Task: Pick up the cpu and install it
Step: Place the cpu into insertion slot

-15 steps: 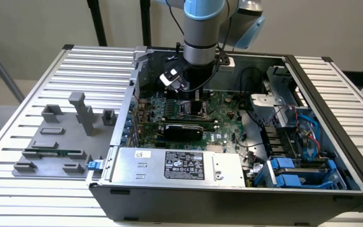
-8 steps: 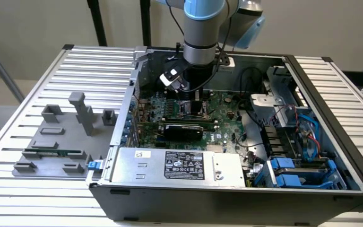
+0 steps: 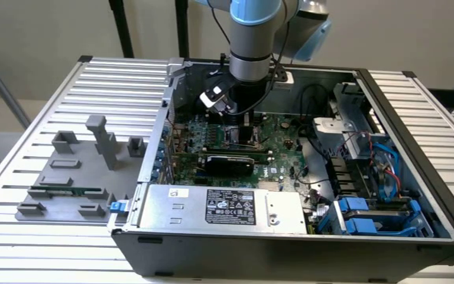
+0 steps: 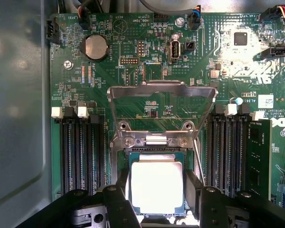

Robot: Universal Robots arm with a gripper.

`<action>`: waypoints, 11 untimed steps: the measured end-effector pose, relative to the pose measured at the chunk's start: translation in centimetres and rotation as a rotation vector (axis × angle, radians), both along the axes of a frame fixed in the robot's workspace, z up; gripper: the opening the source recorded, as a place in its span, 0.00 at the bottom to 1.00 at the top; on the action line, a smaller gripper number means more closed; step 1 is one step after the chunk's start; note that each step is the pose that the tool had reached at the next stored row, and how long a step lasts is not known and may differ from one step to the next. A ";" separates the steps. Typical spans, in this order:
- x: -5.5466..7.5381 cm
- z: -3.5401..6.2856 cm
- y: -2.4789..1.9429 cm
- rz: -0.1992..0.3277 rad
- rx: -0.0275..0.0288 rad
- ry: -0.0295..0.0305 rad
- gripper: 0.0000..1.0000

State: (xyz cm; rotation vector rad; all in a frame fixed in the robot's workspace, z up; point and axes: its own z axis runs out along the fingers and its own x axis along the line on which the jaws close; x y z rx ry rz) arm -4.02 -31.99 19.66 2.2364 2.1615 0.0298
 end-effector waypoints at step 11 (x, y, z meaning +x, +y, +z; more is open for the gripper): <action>0.0 0.01 0.00 -0.003 0.0002 0.0000 0.62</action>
